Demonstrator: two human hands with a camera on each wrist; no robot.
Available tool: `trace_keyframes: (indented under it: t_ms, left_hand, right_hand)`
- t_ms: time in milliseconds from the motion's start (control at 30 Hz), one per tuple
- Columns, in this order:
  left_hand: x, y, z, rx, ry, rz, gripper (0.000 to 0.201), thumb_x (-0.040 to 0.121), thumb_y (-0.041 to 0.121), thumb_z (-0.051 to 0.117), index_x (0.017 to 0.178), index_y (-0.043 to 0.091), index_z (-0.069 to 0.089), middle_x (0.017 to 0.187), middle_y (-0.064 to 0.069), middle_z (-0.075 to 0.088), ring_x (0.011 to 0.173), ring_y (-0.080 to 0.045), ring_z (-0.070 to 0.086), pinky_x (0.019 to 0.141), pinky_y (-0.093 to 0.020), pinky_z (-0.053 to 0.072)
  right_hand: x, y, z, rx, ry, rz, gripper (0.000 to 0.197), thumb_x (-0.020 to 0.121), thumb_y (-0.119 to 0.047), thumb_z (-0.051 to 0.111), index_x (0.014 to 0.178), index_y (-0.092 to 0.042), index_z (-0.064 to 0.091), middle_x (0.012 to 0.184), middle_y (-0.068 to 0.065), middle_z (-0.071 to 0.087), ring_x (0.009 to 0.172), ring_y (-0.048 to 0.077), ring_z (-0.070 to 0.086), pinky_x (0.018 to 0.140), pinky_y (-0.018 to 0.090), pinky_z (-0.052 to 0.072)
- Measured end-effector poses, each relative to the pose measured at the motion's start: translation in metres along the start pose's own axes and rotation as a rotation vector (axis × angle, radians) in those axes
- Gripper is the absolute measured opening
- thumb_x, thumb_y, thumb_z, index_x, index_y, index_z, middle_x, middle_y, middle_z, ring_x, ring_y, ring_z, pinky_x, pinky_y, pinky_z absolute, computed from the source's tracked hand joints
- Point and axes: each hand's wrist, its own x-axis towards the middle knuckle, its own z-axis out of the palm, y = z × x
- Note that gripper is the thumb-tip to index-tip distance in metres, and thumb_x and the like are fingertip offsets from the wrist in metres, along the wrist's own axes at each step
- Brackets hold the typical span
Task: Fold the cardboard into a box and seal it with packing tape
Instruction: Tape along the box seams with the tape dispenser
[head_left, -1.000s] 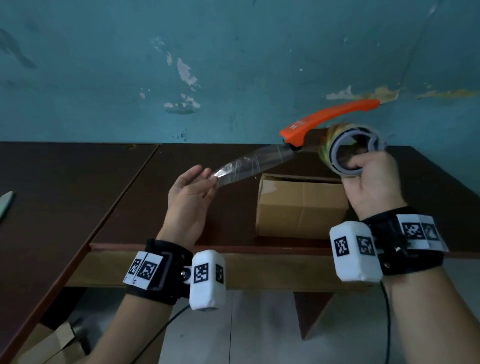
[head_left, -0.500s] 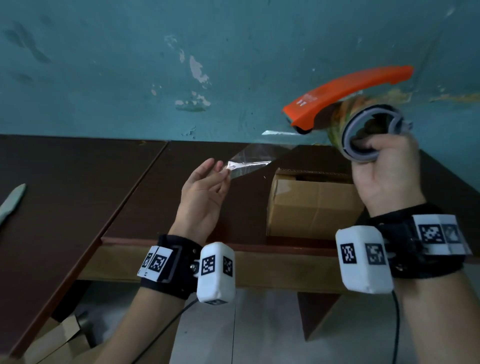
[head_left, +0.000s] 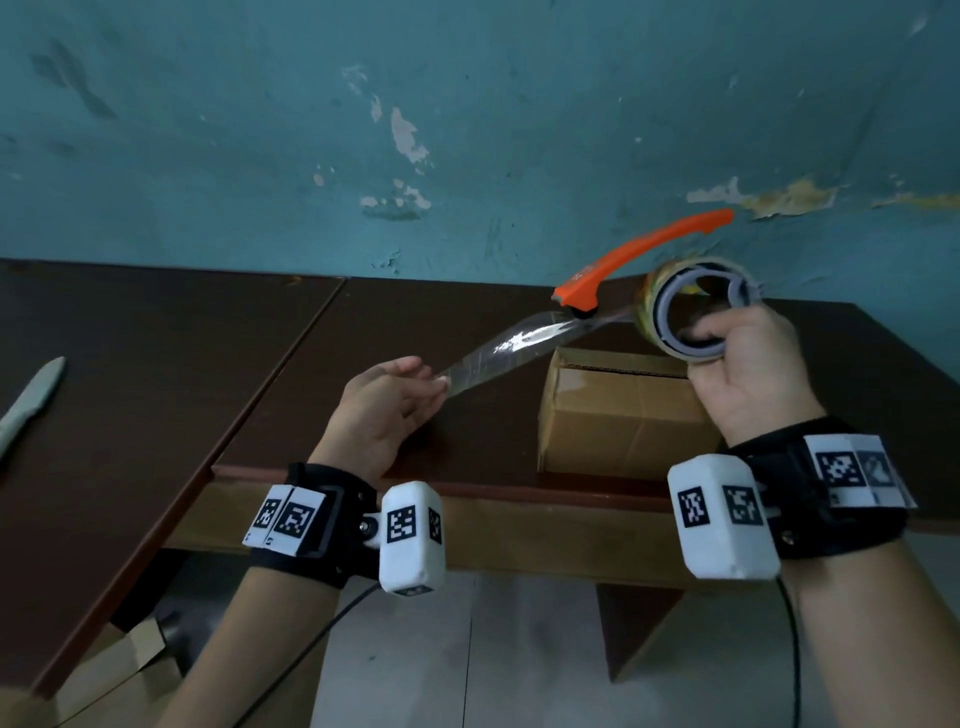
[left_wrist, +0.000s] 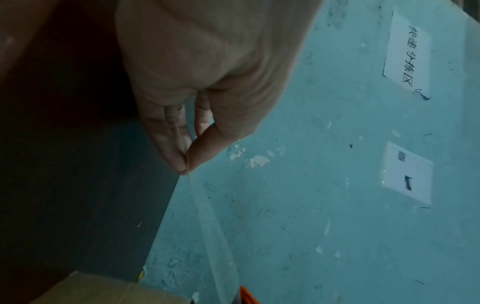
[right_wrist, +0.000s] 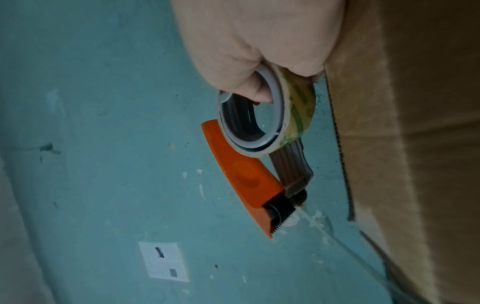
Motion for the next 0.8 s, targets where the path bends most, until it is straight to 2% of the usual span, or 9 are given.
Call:
trace_keyframes:
  t_ms: [67,167,333,433,500,567,633,733,800]
  left_hand:
    - [-0.002,-0.002,0.001,0.005,-0.014,0.007,0.04,0.086,-0.023,0.065,0.114,0.005,0.063,0.127,-0.017,0.065,0.103,-0.024,0.074,0.074,-0.028,0.062]
    - [-0.003,-0.003,0.002,-0.006,-0.026,0.01,0.041,0.085,-0.022,0.066,0.116,0.006,0.062,0.129,-0.016,0.064,0.104,-0.024,0.074,0.074,-0.027,0.062]
    - [-0.006,0.001,0.007,-0.075,-0.08,0.01,0.038,0.088,-0.021,0.063,0.114,0.006,0.062,0.122,-0.015,0.065,0.1,-0.022,0.074,0.072,-0.026,0.063]
    - [-0.004,0.001,0.007,-0.09,-0.071,0.013,0.036,0.087,-0.02,0.065,0.11,0.007,0.063,0.119,-0.015,0.066,0.099,-0.022,0.074,0.069,-0.024,0.063]
    - [-0.001,0.0,0.006,-0.087,-0.027,0.012,0.034,0.087,-0.02,0.065,0.107,0.008,0.064,0.119,-0.014,0.066,0.099,-0.023,0.073,0.069,-0.024,0.062]
    - [0.001,0.001,0.004,-0.091,0.016,0.014,0.033,0.088,-0.019,0.065,0.107,0.007,0.064,0.124,-0.014,0.066,0.1,-0.022,0.072,0.068,-0.024,0.062]
    - [0.003,0.003,0.002,-0.107,0.046,0.021,0.034,0.088,-0.019,0.065,0.11,0.007,0.065,0.13,-0.014,0.065,0.104,-0.023,0.07,0.069,-0.024,0.061]
    - [0.001,0.003,0.003,-0.133,0.032,0.049,0.038,0.088,-0.02,0.066,0.116,0.006,0.063,0.131,-0.014,0.063,0.108,-0.024,0.071,0.071,-0.025,0.062]
    - [-0.002,0.002,0.007,-0.142,-0.017,0.081,0.039,0.087,-0.021,0.065,0.116,0.006,0.062,0.13,-0.014,0.062,0.109,-0.025,0.072,0.073,-0.025,0.063]
  right_hand:
    - [0.001,-0.003,0.003,0.024,-0.003,0.052,0.033,0.078,0.02,0.049,0.1,0.003,0.065,0.106,0.026,0.063,0.108,0.041,0.068,0.074,0.041,0.063]
    - [0.002,-0.008,0.006,0.084,-0.076,0.1,0.045,0.087,0.021,0.042,0.127,0.007,0.058,0.116,0.03,0.063,0.097,0.037,0.07,0.079,0.044,0.063]
    - [-0.001,-0.02,0.003,0.081,-0.331,0.231,0.036,0.104,-0.001,0.042,0.137,-0.003,0.054,0.128,0.017,0.067,0.11,0.026,0.07,0.082,0.037,0.062]
    - [-0.002,-0.02,0.002,0.02,-0.343,0.184,0.031,0.104,-0.007,0.047,0.133,-0.005,0.058,0.126,0.016,0.069,0.117,0.028,0.067,0.085,0.041,0.061]
    - [-0.003,-0.017,0.002,-0.046,-0.334,0.124,0.028,0.104,-0.01,0.048,0.129,-0.001,0.059,0.124,0.019,0.069,0.119,0.03,0.066,0.088,0.042,0.06]
    - [-0.005,-0.014,0.002,-0.11,-0.324,0.079,0.032,0.105,-0.014,0.049,0.131,0.005,0.055,0.121,0.023,0.06,0.116,0.032,0.061,0.094,0.045,0.057]
    - [-0.008,-0.009,0.004,-0.163,-0.32,0.027,0.027,0.105,-0.017,0.05,0.126,-0.001,0.056,0.12,0.019,0.056,0.113,0.03,0.059,0.098,0.05,0.055]
    - [-0.013,-0.003,0.008,-0.13,-0.258,-0.064,0.022,0.104,-0.018,0.052,0.122,-0.008,0.06,0.126,0.016,0.066,0.113,0.027,0.068,0.09,0.047,0.06]
    - [-0.015,0.0,0.009,-0.123,-0.194,-0.144,0.017,0.103,-0.014,0.054,0.118,-0.008,0.062,0.121,0.015,0.069,0.109,0.026,0.071,0.086,0.044,0.061]
